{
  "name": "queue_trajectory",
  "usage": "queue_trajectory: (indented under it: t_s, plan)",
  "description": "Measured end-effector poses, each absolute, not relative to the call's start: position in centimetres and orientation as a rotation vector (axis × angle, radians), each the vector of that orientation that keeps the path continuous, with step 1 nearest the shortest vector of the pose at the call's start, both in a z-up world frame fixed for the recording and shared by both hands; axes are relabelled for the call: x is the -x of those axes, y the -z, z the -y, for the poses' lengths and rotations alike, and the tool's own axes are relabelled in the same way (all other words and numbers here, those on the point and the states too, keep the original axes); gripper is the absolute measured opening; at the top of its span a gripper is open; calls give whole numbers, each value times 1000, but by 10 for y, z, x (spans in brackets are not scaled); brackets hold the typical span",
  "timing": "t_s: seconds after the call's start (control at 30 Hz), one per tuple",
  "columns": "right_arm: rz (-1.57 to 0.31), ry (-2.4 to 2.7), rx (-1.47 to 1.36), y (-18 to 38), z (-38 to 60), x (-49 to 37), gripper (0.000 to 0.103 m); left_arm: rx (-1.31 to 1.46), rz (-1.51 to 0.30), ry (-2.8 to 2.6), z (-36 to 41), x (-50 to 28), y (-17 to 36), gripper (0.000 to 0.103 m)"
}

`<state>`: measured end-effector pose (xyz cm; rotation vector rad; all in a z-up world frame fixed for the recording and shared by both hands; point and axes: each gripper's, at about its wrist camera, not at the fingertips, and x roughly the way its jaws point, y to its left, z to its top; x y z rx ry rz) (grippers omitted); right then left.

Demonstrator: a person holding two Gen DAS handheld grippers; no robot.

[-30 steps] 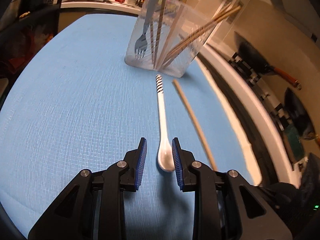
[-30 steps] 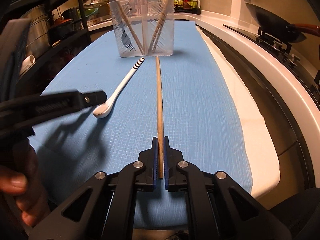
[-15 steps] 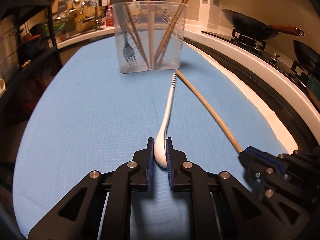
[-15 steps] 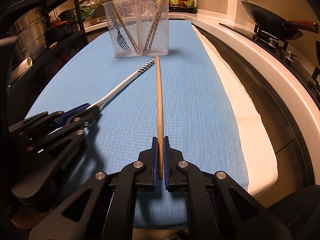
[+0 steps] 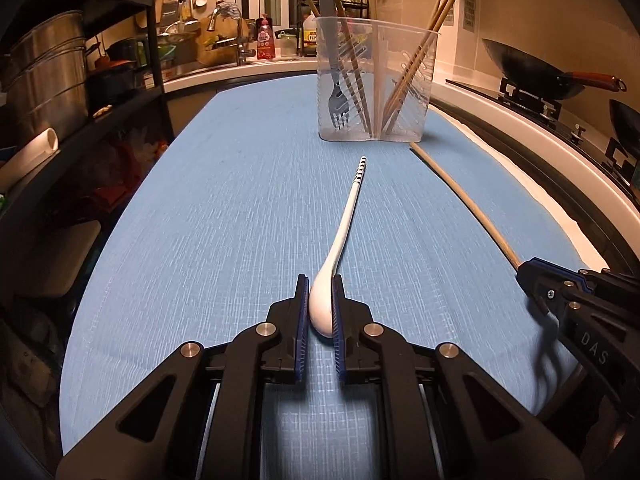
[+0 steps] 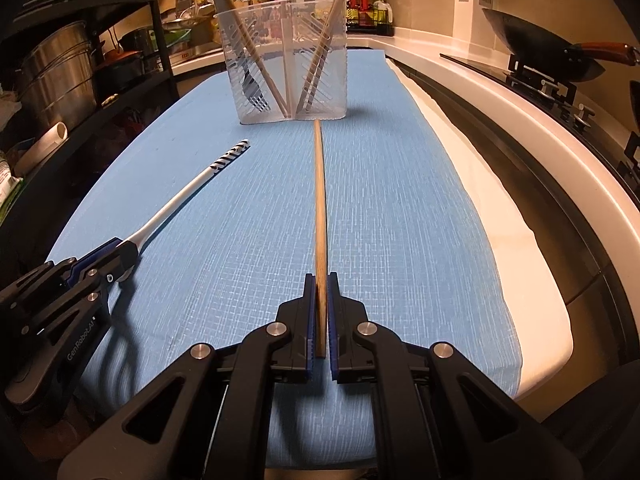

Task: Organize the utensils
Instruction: 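Grasp the white spoon with the left tool while the right tool grasps the last chopstick, then carry the spoon and chopstick up over the clear holder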

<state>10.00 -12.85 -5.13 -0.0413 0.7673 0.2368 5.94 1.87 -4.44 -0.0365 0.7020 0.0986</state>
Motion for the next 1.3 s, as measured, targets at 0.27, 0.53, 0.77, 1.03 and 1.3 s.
queue_trajectory:
  t_s: [0.27,0.53,0.77,1.03,1.3]
  plan:
    - [-743,-223,58,52,127,-100,6,47,-691,-100,-15,-66,46,12]
    - [-736,-216,72,52,125,-100,6,53,-689,-94,-16,-66,47,12]
    - [-735,-215,74,52,125,-100,6,47,-688,-95,-15,-66,47,12]
    - [-734,-215,76,52,124,-100,6,60,-689,-94,-17,-66,46,12]
    - [-733,-214,82,52,124,-100,6,51,-688,-96,-15,-66,46,12]
